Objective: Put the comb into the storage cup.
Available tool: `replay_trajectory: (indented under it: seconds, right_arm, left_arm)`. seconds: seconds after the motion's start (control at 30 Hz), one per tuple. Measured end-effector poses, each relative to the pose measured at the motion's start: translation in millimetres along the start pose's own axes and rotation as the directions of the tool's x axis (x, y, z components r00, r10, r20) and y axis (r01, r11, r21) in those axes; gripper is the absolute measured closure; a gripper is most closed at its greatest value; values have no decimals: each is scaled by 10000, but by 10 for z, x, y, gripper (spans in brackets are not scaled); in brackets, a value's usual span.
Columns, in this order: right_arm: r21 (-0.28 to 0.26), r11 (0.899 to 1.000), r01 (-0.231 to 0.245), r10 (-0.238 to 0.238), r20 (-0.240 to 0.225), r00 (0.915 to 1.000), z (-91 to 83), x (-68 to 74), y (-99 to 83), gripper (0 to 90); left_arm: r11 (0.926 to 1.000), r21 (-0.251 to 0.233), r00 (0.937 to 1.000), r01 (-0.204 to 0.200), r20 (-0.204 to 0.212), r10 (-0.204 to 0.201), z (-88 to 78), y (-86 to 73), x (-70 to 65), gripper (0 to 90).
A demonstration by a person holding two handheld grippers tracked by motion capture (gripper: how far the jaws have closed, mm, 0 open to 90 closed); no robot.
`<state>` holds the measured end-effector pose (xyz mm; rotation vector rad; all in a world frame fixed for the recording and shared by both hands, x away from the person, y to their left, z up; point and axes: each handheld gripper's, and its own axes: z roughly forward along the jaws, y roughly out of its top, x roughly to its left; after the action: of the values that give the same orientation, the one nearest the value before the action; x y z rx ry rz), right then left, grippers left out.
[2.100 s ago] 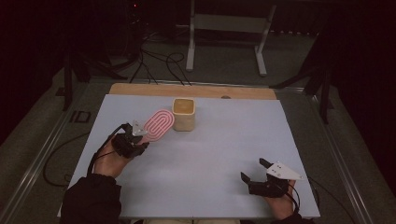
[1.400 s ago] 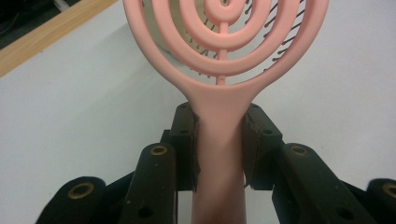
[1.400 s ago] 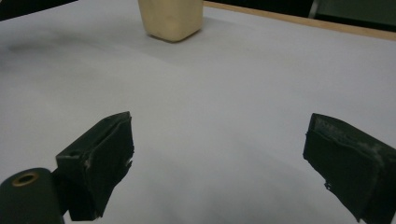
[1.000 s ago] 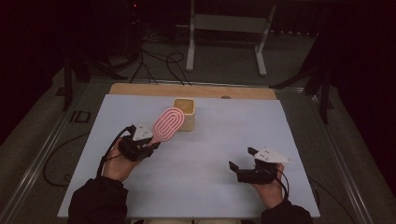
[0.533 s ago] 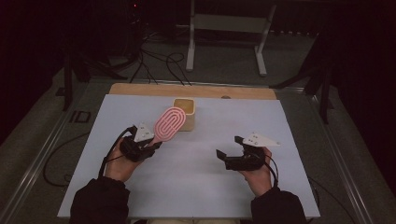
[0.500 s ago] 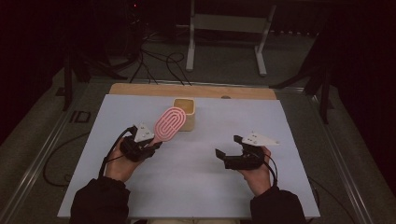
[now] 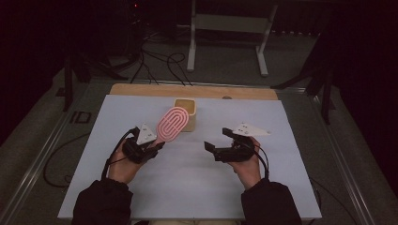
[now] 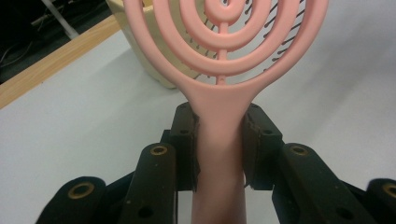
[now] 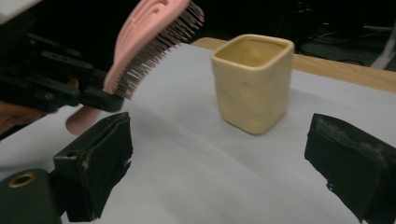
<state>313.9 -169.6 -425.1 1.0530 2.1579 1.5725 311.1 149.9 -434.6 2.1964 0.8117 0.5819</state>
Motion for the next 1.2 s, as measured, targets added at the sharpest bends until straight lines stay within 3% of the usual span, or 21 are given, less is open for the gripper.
replay_trajectory:
  seconds: [0.53,0.63,0.8,1.2]
  right_arm:
    - [57,9999,-108,113,-916,9957,275,205,176,75]
    - [121,9999,-76,87,-939,9955,327,230,205,75]
    - [247,9995,-206,230,-1027,9944,405,249,246,78]
    - [536,9985,-101,154,-1004,9948,559,322,363,188]
  left_arm:
    - [9996,-198,9998,-183,76,185,34,36,-125,699]
    - [9995,-234,9997,-219,88,221,42,41,-141,699]
    - [9988,-250,9985,-428,-348,420,40,54,-184,700]
    - [9974,-613,9988,-372,-328,353,15,60,-202,699]
